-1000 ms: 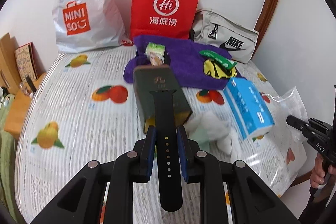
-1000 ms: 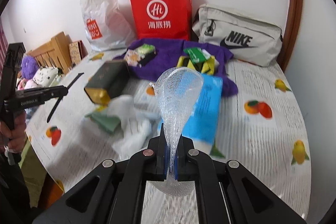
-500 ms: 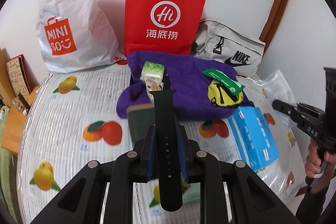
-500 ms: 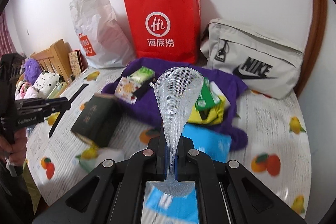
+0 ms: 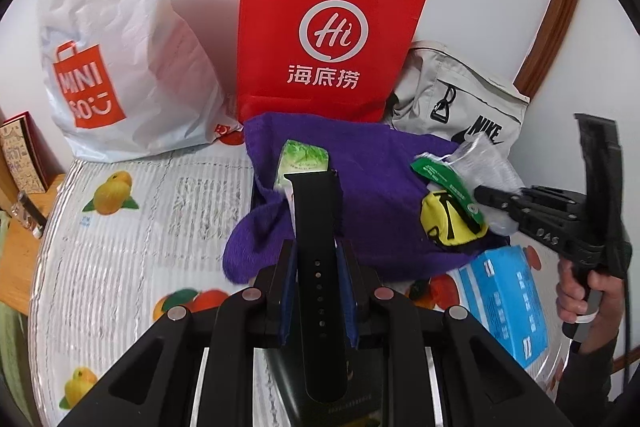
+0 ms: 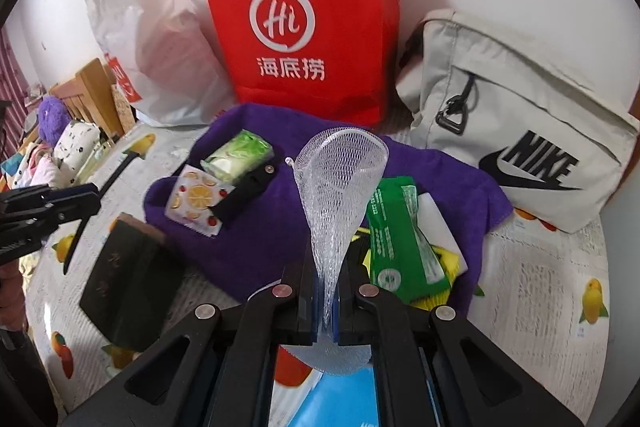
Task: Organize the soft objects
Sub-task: 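Carry the black strap and clear mesh bag over the purple towel with both tools, then lower both tools onto the purple towel and open them to release the items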
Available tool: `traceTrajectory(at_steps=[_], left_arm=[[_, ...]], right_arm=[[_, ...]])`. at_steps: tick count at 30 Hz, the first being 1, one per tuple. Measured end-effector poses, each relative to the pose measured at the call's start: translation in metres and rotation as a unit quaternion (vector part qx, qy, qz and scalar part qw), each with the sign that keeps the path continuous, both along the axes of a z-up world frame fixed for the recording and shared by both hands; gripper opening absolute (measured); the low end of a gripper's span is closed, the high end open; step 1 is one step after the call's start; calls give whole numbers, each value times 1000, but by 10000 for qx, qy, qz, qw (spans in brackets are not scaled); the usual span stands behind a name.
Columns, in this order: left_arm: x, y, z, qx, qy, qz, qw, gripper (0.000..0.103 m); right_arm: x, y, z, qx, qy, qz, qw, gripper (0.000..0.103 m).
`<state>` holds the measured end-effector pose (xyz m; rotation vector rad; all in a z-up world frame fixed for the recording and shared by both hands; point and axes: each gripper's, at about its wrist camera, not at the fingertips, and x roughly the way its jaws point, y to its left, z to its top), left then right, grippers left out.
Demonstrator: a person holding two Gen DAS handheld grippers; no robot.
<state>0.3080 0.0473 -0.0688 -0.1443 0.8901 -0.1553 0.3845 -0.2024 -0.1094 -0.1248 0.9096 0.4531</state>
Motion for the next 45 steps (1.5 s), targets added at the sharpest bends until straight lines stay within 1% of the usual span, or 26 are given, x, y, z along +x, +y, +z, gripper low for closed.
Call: traceTrajectory(at_steps=[6,7,9,12,14,16,18,19,21,22,23,27,31,38,41,45], left_arm=[[22,-7,-8,-38,114,-96,9999,20],[26,-9,-10,-34,134,-124,9998,20],[29,-10,-12,-49,158,-142,9998,20],[33,-13,-17,-74,216,-183,9996,20],[35,-15,-21,-89,260,-185,9995,20],[37,-15,-23,-94,288,-194,9994,20],[40,-17,-25,-73,307,-212,9993,20],[42,-19,-26,-66,321,-219,9992,20],[45,-21,-27,-89,349,-253,9990,20],[46,-23,-27,-100,353,-275,9989,20],[47,-25,-28,-97,354,-293,9989,20],[56,-35,-30,-35,393,-367,9985,20],[67,-46,-35,-60,503,-449,9977,20],[93,-61,-41,-45,597,-482,9970,20],[108,-68,-45,-63,659,-465,9967,20],[126,-78,-55,89,765,-456,9960,20]], right_arm=[[29,7,-32,-146,458,62,9988,7],[33,7,-38,-215,533,12,9983,10],[35,8,-46,-282,621,89,9976,11],[33,6,-46,-256,543,121,9981,21],[35,4,-48,-227,543,106,9982,40],[35,2,-47,-171,490,83,9986,48],[34,-1,-44,-157,419,60,9990,49],[33,-2,-43,-168,415,76,9990,52],[34,-1,-39,-185,352,93,9992,60],[32,-2,-36,-199,270,88,9994,67],[32,-3,-34,-239,206,66,9995,71],[31,-10,-24,-436,12,-52,9990,72],[30,-22,-14,-334,-73,-151,9993,72],[19,-33,10,-249,-430,-143,9987,72],[17,-36,16,-244,-531,-157,9982,72],[14,-41,19,-249,-563,-200,9979,72]])
